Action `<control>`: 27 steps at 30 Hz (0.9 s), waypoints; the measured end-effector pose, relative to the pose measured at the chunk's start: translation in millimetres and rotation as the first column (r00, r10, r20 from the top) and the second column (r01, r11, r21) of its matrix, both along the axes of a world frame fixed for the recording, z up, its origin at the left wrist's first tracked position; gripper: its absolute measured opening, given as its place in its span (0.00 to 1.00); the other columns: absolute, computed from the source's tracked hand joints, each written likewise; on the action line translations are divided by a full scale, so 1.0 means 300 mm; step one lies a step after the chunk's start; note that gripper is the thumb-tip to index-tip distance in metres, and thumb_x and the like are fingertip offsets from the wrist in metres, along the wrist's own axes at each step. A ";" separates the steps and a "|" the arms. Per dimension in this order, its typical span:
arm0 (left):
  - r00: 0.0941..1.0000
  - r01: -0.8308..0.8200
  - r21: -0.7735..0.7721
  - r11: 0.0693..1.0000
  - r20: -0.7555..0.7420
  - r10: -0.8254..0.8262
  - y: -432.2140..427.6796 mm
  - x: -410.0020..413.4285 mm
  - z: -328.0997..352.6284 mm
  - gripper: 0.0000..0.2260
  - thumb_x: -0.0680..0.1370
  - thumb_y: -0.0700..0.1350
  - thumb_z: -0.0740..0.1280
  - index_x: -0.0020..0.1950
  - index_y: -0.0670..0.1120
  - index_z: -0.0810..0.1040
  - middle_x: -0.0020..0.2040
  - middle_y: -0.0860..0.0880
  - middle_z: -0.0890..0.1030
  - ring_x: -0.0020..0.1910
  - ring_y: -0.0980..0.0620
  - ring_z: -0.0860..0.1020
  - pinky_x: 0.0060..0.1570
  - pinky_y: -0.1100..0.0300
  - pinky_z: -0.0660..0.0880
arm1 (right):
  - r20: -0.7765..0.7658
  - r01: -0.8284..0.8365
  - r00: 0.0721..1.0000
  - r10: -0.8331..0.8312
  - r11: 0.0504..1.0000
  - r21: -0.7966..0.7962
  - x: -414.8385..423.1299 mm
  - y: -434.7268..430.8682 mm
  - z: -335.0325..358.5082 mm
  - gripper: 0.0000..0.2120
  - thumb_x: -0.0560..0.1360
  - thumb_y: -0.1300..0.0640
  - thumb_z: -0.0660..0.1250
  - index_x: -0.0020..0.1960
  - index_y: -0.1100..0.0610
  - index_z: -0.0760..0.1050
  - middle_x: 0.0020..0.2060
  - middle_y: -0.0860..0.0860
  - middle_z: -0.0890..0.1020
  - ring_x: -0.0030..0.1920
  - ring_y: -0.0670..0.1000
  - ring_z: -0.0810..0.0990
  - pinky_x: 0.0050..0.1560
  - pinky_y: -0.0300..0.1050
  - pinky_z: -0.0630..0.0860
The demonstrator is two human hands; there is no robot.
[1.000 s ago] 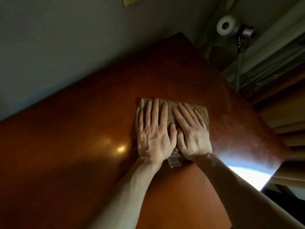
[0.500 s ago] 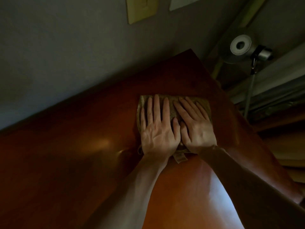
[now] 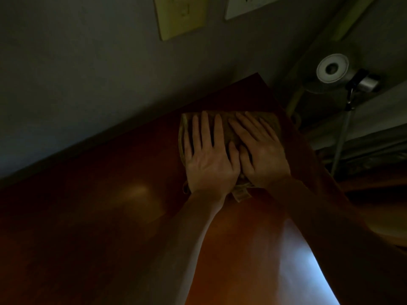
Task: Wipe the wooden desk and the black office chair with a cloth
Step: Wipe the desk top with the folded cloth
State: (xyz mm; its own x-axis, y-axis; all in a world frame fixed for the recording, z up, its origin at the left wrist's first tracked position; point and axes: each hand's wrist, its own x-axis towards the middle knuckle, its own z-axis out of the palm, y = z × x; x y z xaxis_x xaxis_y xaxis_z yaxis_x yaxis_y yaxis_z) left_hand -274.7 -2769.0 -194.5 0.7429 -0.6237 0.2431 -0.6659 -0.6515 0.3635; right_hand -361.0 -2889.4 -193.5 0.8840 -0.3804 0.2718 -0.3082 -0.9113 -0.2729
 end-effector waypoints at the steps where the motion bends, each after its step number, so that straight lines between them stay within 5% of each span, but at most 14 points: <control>1: 1.000 -0.002 0.004 1.000 -0.004 0.002 -0.013 0.007 0.000 0.27 0.83 0.53 0.56 0.81 0.45 0.64 0.82 0.41 0.61 0.82 0.41 0.55 0.81 0.44 0.50 | 0.009 0.004 1.000 -0.004 1.000 0.002 0.009 -0.011 0.001 0.26 0.81 0.55 0.59 0.78 0.57 0.69 0.77 0.55 0.70 0.79 0.53 0.64 0.79 0.55 0.59; 27: 1.000 -0.012 0.024 1.000 0.009 0.011 -0.240 0.153 0.010 0.28 0.84 0.55 0.54 0.83 0.46 0.61 0.82 0.41 0.61 0.82 0.41 0.55 0.80 0.46 0.49 | 0.034 0.019 0.999 -0.022 0.996 0.083 0.165 -0.225 0.028 0.27 0.79 0.55 0.57 0.77 0.59 0.69 0.76 0.58 0.71 0.78 0.56 0.67 0.78 0.56 0.61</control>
State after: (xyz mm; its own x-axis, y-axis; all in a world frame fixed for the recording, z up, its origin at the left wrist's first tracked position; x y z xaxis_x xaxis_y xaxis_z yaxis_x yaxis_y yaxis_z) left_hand -228.8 -2841.0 -191.5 0.7479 -0.6208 0.2352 -0.6616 -0.6676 0.3416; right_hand -311.5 -2956.8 -185.2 0.8665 -0.4204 0.2690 -0.3153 -0.8789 -0.3579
